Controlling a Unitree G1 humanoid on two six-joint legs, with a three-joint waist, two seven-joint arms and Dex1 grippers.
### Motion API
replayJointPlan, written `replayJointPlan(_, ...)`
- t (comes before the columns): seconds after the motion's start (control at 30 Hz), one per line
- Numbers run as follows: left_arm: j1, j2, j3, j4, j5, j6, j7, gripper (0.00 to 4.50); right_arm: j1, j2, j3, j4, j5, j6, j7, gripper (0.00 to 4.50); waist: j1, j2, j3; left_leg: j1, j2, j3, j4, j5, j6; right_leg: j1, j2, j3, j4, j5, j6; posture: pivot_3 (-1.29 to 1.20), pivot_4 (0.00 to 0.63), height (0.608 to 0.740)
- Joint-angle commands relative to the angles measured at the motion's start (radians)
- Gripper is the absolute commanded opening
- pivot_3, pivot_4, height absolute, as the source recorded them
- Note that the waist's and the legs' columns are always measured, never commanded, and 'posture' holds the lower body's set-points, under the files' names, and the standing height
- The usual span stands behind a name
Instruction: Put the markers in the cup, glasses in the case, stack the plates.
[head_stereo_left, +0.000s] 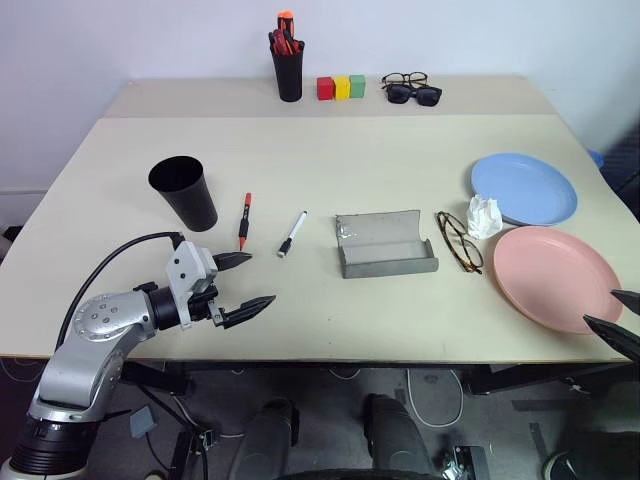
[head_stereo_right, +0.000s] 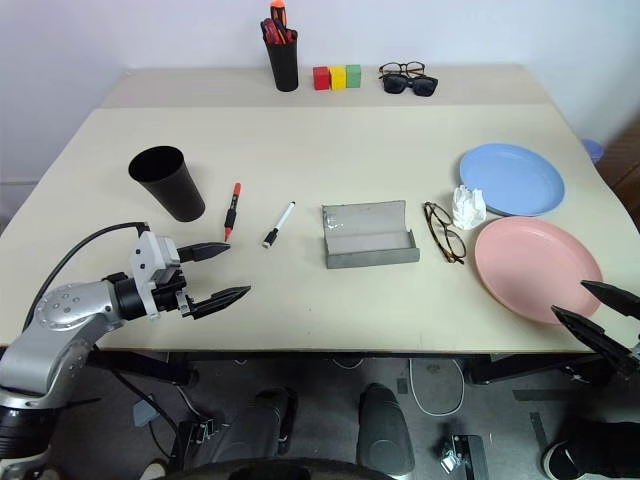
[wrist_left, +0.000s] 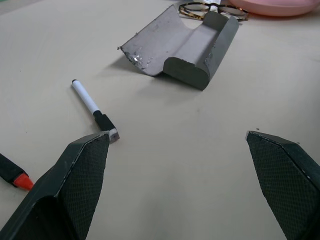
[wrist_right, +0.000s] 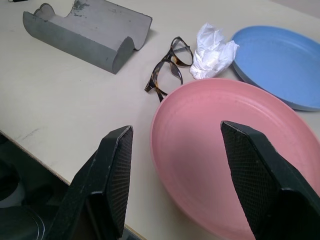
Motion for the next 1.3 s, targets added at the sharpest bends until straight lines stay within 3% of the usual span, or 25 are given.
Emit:
replayJointPlan(0.03,-0.002,0.003,0.016,-0.031,-0.020,0.004,0.004,4.50,-0.001,-0.002,-0.005,-0.018,0.002,-0.009,-0.001,2.80,0.000,0.000,0.000,0.000,0.000,0.000,0.000,0.000,0.000,0.000,0.000,0.000,0.000,0.000,0.000,0.00,0.150,0.740)
replayJointPlan(1.13,-0.007,-0.008,-0.008,-0.045,-0.007,0.013,0.050,4.50,-0.053,-0.008,0.040,-0.010,-0.011,-0.003,-0.017,2.80,0.000,0.000,0.000,0.000,0.000,0.000,0.000,0.000,0.000,0.000,0.000,0.000,0.000,0.000,0.000,0.00,0.150,0.740)
replayJointPlan(1.3,-0.044,-0.049,-0.012,-0.052,-0.007,0.075,0.139,4.50,-0.095,-0.006,0.072,-0.028,0.010,0.010,-0.033,2.80,-0.001,0.000,0.000,0.000,0.000,0.000,0.000,0.000,0.000,0.000,0.000,0.000,0.000,0.000,0.000,0.00,0.150,0.740)
